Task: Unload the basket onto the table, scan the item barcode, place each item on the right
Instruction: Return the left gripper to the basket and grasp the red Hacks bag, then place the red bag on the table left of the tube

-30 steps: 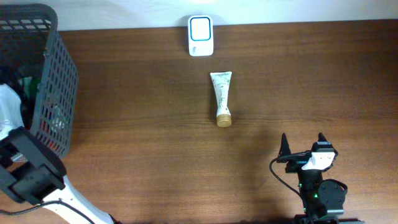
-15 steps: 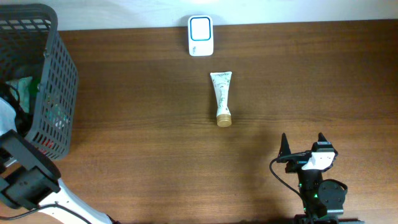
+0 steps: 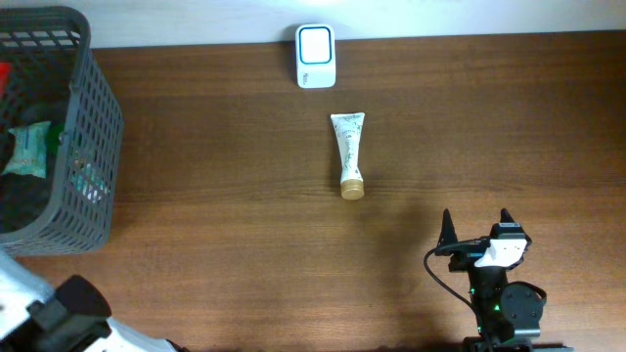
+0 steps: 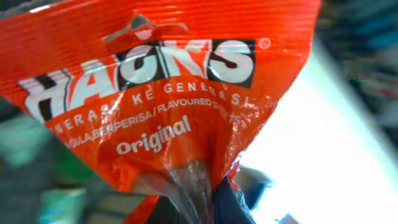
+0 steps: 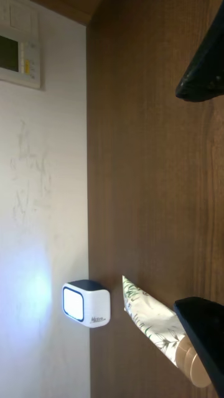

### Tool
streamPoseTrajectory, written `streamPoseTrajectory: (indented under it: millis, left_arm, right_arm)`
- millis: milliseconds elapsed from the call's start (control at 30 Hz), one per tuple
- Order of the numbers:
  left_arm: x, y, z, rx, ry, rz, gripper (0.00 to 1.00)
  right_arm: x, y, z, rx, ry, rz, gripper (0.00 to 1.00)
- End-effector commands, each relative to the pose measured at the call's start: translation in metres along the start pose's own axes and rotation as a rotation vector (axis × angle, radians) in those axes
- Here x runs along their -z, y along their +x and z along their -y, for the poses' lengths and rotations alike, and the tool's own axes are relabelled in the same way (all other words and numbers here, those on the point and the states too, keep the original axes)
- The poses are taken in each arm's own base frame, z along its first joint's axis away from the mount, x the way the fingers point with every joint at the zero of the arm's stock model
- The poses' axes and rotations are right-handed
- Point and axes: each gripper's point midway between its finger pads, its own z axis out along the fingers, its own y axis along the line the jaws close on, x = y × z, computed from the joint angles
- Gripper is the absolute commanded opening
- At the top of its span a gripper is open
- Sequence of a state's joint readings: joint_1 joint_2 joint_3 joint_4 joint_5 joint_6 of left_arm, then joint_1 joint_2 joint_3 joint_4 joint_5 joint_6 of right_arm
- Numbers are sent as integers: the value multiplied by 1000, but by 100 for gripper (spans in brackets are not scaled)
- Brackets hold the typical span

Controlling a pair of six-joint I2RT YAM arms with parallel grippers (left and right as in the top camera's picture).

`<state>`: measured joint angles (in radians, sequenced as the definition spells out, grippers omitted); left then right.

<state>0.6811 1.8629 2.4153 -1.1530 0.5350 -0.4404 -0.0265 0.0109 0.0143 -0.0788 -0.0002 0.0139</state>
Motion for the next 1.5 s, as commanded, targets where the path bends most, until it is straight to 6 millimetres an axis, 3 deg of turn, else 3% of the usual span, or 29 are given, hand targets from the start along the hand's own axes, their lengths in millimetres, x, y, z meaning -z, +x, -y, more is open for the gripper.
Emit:
streamPoseTrajectory:
  millis: [0, 33, 100, 133, 200, 333, 367, 400, 467, 500, 600, 667, 700, 733, 767, 867, 900, 933, 1000, 1067, 1133, 1200, 1267, 1300, 1400, 1467]
  left_arm:
    - [41, 36, 102, -60, 394, -129, 0]
    - [41, 48, 113, -82, 415, -161, 0]
    - [31, 105, 152, -216, 480, -303, 0]
    - [27, 124, 159, -255, 474, -343, 0]
    - [-1, 196, 169, -389, 312, -480, 0]
    - [-35, 299, 183, -739, 146, -613, 0]
    - [-47, 329, 182, -820, 87, -642, 0]
    - [-52, 342, 181, -856, 58, -655, 0]
    - [-71, 387, 175, -924, -6, -724, 0]
    - [-84, 411, 168, -899, -46, -776, 0]
    - [-109, 459, 147, -842, -143, -879, 0]
    - [-128, 508, 132, -863, -172, -983, 0]
    - [-135, 521, 127, -873, -178, -998, 0]
    - [-146, 538, 121, -885, -187, -1016, 8]
    - [-153, 547, 117, -889, -190, -1023, 9]
    - [-167, 561, 107, -892, -204, -1039, 11]
    - [-167, 562, 106, -892, -207, -1041, 28]
    - [-167, 562, 106, -892, -206, -1040, 38]
    - [-165, 554, 113, -891, -194, -1029, 41]
    - [-157, 520, 130, -864, -181, -991, 43]
    - [-143, 465, 161, -838, -119, -898, 47]
    - [-127, 414, 186, -822, -48, -782, 75]
    - [-102, 333, 208, -766, 36, -565, 78]
    - [-98, 311, 207, -745, 40, -520, 89]
    - [-62, 207, 182, -624, 3, -316, 93]
    - [-36, 153, 152, -551, -56, -216, 95]
  right_arm:
    - [0, 3, 3, 2, 12, -4, 99]
    - [0, 3, 3, 2, 12, -4, 98]
    - [0, 3, 3, 2, 12, -4, 98]
    - [0, 3, 3, 2, 12, -4, 99]
    - [0, 3, 3, 2, 12, -4, 99]
    - [0, 3, 3, 2, 12, -4, 99]
    - [0, 3, 3, 2, 12, -4, 98]
    - [0, 3, 3, 2, 12, -4, 98]
    - [0, 3, 3, 2, 12, -4, 98]
    - [0, 3, 3, 2, 12, -4, 99]
    - [0, 3, 3, 2, 12, -4, 99]
    - [0, 3, 3, 2, 12, -4, 99]
    - [0, 3, 3, 2, 12, -4, 99]
    - [0, 3, 3, 2, 12, -4, 98]
    - [0, 3, 3, 2, 12, -4, 98]
    - [0, 3, 3, 2, 12, -4, 99]
    - [0, 3, 3, 2, 12, -4, 99]
    - [0, 3, 3, 2, 12, -4, 98]
    - [0, 3, 3, 2, 12, -4, 99]
    - [0, 3, 3, 2, 12, -4, 99]
    - [0, 3, 3, 2, 12, -4, 99]
    - [0, 3, 3, 2, 12, -4, 98]
    - [0, 3, 3, 2, 12, -4, 98]
    - [0, 3, 3, 2, 12, -4, 99]
    - [0, 3, 3, 2, 12, -4, 99]
    - [0, 3, 3, 2, 12, -4, 98]
